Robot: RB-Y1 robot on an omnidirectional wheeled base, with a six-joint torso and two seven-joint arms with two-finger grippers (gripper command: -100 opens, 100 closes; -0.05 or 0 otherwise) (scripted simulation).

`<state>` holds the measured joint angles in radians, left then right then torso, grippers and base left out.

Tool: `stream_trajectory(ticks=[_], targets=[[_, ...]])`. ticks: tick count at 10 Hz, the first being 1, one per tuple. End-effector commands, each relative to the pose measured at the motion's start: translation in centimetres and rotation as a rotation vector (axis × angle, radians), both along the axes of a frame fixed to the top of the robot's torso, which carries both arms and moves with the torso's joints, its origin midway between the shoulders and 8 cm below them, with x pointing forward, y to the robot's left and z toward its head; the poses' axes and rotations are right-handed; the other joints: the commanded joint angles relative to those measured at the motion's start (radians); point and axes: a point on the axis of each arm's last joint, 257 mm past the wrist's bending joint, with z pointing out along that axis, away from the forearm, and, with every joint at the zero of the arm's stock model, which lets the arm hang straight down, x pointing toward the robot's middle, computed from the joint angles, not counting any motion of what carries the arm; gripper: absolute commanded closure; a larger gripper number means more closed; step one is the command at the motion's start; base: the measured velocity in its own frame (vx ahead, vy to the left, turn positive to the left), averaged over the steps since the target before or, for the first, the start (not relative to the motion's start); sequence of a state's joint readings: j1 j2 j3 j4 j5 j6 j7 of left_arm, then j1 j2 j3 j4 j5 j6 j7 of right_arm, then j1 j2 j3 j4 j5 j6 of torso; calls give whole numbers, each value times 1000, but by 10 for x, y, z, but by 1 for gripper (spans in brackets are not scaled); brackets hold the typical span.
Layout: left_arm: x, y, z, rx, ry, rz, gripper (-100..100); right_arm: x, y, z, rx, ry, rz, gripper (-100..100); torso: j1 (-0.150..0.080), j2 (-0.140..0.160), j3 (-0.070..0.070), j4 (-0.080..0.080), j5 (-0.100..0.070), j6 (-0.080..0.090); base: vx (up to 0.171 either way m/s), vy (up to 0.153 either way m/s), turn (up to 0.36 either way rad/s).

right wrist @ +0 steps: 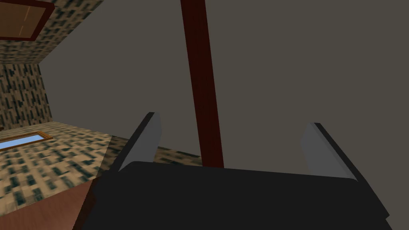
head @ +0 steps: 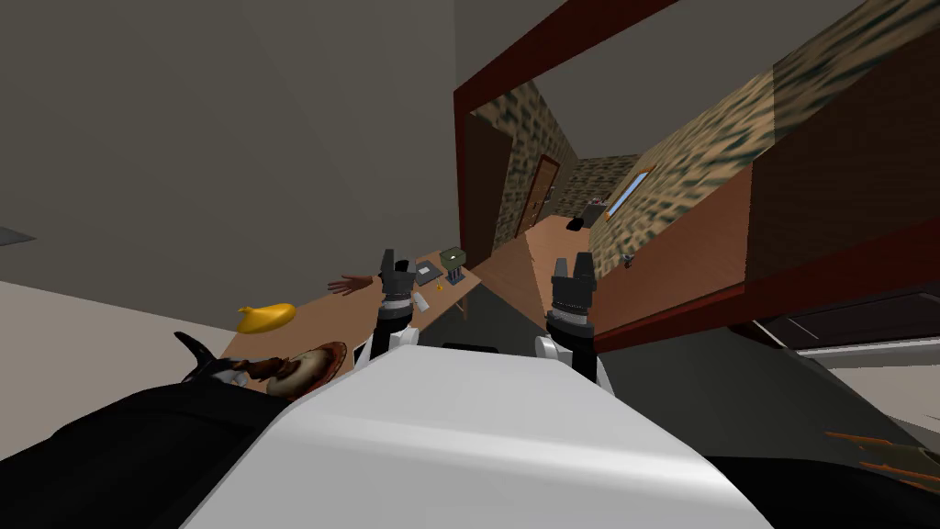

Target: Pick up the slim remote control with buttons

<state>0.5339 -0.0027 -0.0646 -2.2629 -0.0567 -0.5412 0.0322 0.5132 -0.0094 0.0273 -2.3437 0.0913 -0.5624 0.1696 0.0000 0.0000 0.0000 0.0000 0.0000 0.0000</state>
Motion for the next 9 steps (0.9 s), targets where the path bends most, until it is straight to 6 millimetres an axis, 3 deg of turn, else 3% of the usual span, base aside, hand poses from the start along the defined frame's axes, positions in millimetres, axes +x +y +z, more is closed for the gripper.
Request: stream_trajectory(ticks=[1, 4, 8, 9], targets=[[7, -3, -7, 28, 21, -16, -100, 0, 0, 0, 0, 0, 0, 0, 0, 0, 0, 0, 0, 0, -43, 7, -16], [25, -6, -25, 63, 78, -36, -100, 0, 0, 0, 0, 0, 0, 0, 3, 5, 3, 1, 1, 0, -85, 28, -28], [63, -6, -70, 112, 213, -58, -100, 0, 0, 0, 0, 0, 0, 0, 4, 7, 4, 2, 1, 0, -114, 33, -57], [64, -5, -71, 112, 217, -57, -100, 0, 0, 0, 0, 0, 0, 0, 2, 8, 5, 2, 1, 0, -98, 21, -7]])
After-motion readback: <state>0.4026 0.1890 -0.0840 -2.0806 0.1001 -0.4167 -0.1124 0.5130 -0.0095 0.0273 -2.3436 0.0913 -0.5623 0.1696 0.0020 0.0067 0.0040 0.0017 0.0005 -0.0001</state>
